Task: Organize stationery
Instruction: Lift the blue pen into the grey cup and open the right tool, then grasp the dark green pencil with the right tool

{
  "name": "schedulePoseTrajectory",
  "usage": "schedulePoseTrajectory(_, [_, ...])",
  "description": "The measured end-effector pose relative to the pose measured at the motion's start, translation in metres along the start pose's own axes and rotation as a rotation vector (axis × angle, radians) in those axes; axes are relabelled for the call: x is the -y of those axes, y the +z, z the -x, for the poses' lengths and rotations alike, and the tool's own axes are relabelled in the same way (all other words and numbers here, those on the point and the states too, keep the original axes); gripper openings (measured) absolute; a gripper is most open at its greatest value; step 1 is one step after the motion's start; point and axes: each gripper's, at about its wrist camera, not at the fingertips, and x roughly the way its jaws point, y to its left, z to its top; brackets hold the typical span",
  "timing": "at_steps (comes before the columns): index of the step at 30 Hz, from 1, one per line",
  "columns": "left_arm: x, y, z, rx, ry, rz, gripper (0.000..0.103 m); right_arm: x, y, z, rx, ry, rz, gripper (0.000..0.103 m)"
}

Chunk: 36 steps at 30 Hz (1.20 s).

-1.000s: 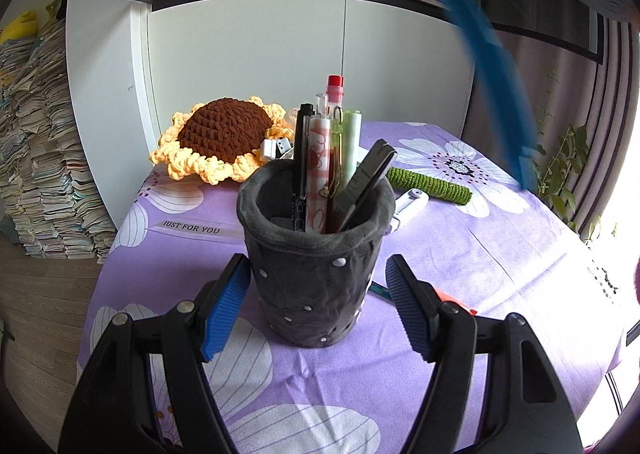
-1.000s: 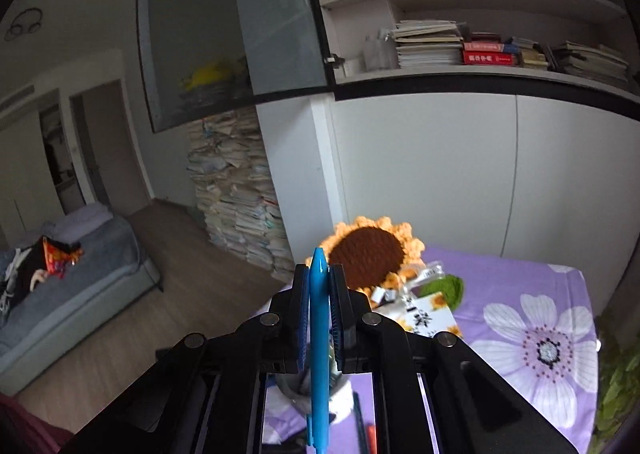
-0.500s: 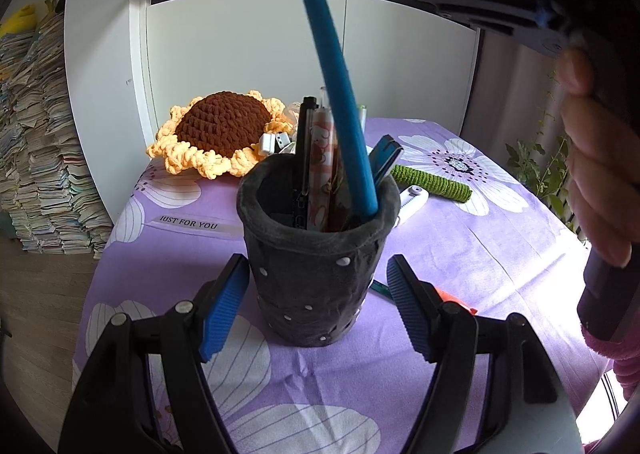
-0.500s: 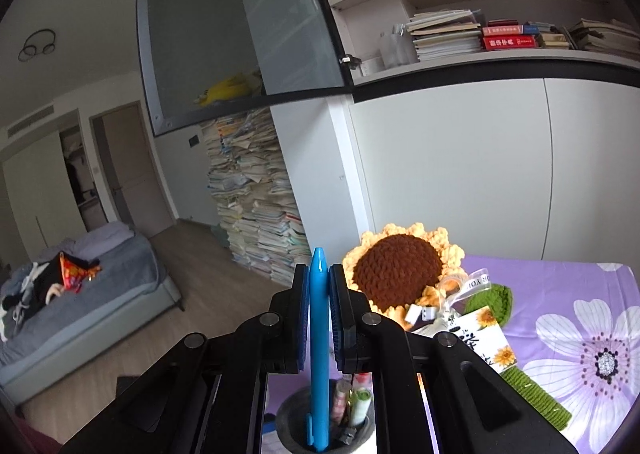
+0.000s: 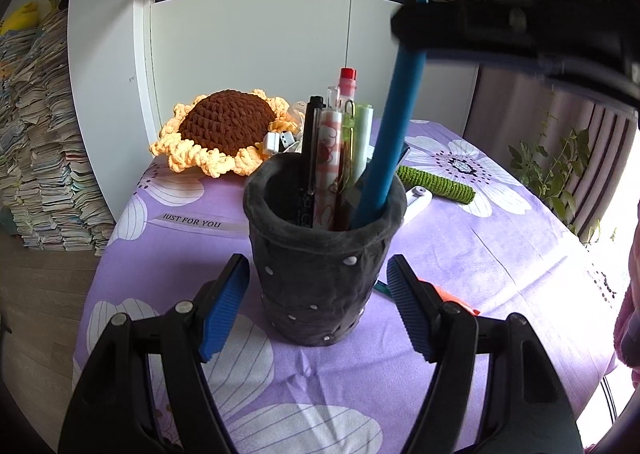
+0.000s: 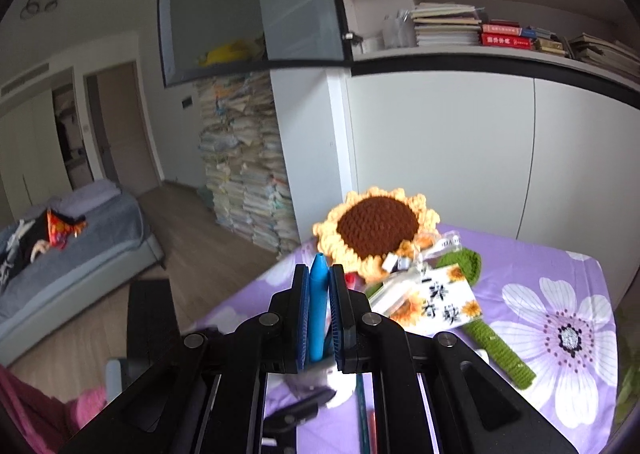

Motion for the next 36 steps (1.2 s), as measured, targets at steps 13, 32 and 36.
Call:
schedulePoseTrajectory(13, [0.000,0.000,0.003,0.015,-0.003,-0.005,0.071,0.005,-0.017,0.001,-0.101,-0.017,-0.023,0.011])
schedulePoseTrajectory(32, [-0.006,0.000,0.008,0.042,0.006,0.023,0.062,0.031,-0.078,-0.045,-0.504,-0.073,-0.009,0.011])
schedulePoseTrajectory(36, [-0.010,0.000,0.010,0.048,0.016,0.049,0.061,0.027,-0.077,-0.058,-0.523,-0.064,0.020,0.011])
